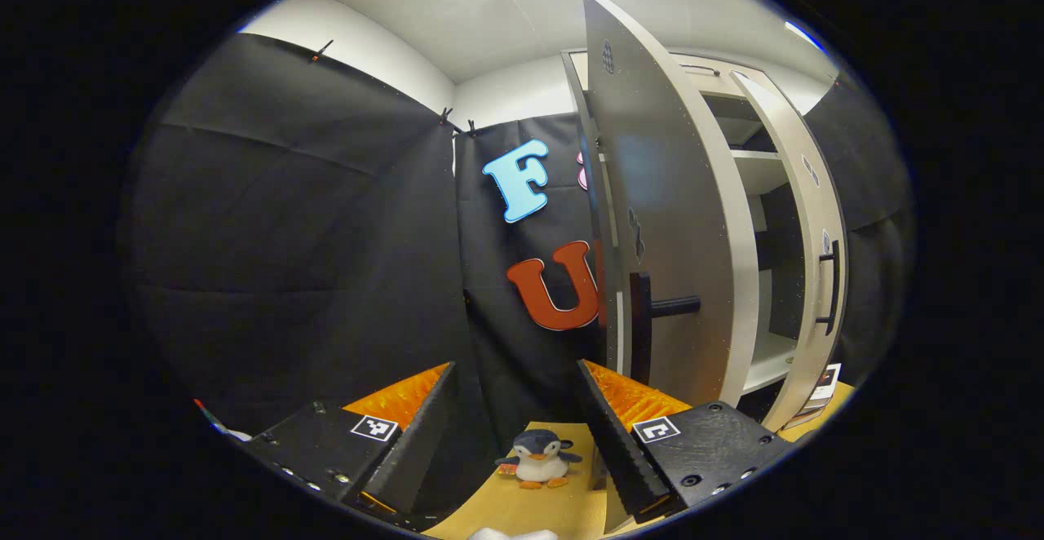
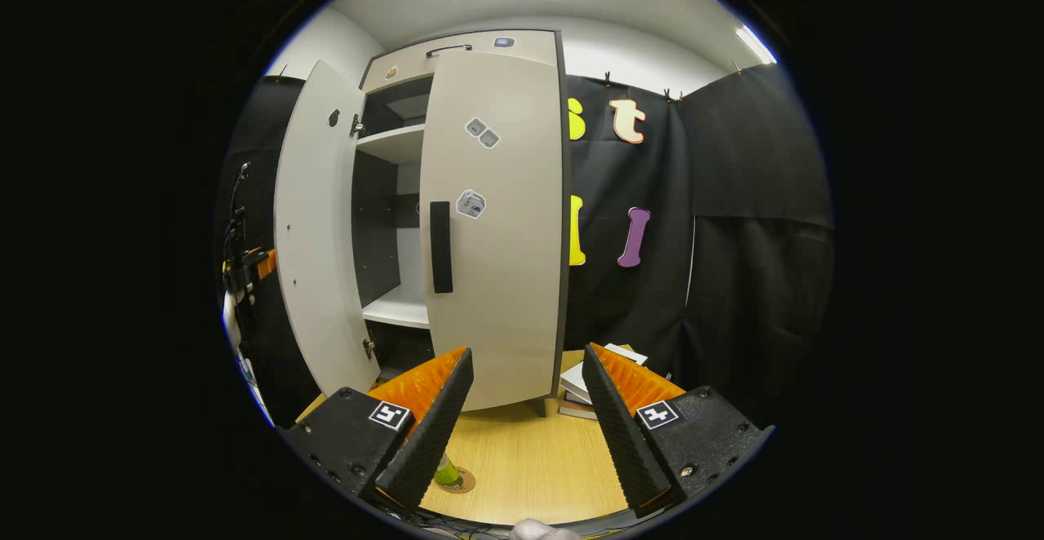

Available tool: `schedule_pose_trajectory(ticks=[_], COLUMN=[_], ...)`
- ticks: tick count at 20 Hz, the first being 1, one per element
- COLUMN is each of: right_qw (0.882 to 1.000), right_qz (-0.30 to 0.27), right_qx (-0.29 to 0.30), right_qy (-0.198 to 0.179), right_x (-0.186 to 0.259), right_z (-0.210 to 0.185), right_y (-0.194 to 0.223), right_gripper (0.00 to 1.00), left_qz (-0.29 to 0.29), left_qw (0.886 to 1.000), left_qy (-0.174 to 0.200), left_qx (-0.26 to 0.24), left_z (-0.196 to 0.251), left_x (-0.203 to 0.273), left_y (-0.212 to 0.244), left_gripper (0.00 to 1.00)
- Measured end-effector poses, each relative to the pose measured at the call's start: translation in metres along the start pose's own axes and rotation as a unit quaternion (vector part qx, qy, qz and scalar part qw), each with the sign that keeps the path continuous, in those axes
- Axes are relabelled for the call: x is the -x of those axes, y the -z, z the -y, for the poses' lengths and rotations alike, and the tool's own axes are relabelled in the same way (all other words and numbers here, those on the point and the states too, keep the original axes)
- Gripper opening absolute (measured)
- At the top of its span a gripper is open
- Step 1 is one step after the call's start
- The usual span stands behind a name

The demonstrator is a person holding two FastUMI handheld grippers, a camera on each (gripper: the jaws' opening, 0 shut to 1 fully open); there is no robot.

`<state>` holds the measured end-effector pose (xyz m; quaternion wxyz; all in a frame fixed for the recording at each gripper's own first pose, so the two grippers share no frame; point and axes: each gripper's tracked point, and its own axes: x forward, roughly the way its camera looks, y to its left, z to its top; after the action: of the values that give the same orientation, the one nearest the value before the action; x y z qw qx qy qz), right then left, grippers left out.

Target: Grasp the bottle in the cabinet with the left hand and place it on the coaster, then close the right door with the right hand and the left door with the left hand.

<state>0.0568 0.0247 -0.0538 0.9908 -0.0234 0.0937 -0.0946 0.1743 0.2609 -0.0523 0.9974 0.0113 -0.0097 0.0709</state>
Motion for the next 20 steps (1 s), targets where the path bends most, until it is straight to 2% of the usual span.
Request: schedule_pose_trajectory(ticks=[4,8,9,10,11,12,13,14,15,20], right_qw=[1.0,1.0,1.0,1.0,1.0,1.0,1.0,0.999,0.999,0.999], right_qz=[0.003,-0.003,-0.003,-0.002,0.0,0.002,0.003,0.007,0.012,0.014], right_qx=[-0.004,0.003,0.0,-0.003,-0.004,-0.003,-0.001,-0.001,-0.003,-0.01], right_qy=[0.017,0.025,0.027,0.026,0.027,0.029,0.031,0.034,0.037,0.038], right_x=[0.003,0.006,0.006,0.007,0.008,0.01,0.012,0.014,0.016,0.02], right_z=[0.009,0.013,0.013,0.014,0.014,0.015,0.016,0.019,0.02,0.019], right_y=[-0.001,0.001,0.001,0.001,-0.001,-0.002,-0.003,-0.005,-0.007,-0.005], right_gripper=[0.83,0.83,0.83,0.83,0.83,0.83,0.83,0.83,0.83,0.83], left_qz=[0.008,0.016,0.011,0.004,-0.002,-0.002,0.001,0.005,0.013,0.008], left_qw=[1.0,0.998,0.997,0.995,0.994,0.993,0.994,0.993,0.993,0.99], left_qy=[0.018,0.059,0.073,0.09,0.106,0.11,0.111,0.113,0.117,0.14], left_qx=[0.005,0.021,0.029,0.035,0.039,0.035,0.025,0.02,0.023,0.03], left_z=[0.024,0.062,0.075,0.09,0.102,0.111,0.113,0.116,0.119,0.138], left_x=[0.003,0.008,0.009,0.009,0.009,0.008,0.005,0.004,0.002,0.009], left_y=[-0.003,-0.006,-0.002,0.002,0.002,0.001,-0.002,-0.007,-0.013,-0.016], left_gripper=[0.88,0.87,0.93,0.88,0.88,0.88,0.84,0.95,0.97,0.96])
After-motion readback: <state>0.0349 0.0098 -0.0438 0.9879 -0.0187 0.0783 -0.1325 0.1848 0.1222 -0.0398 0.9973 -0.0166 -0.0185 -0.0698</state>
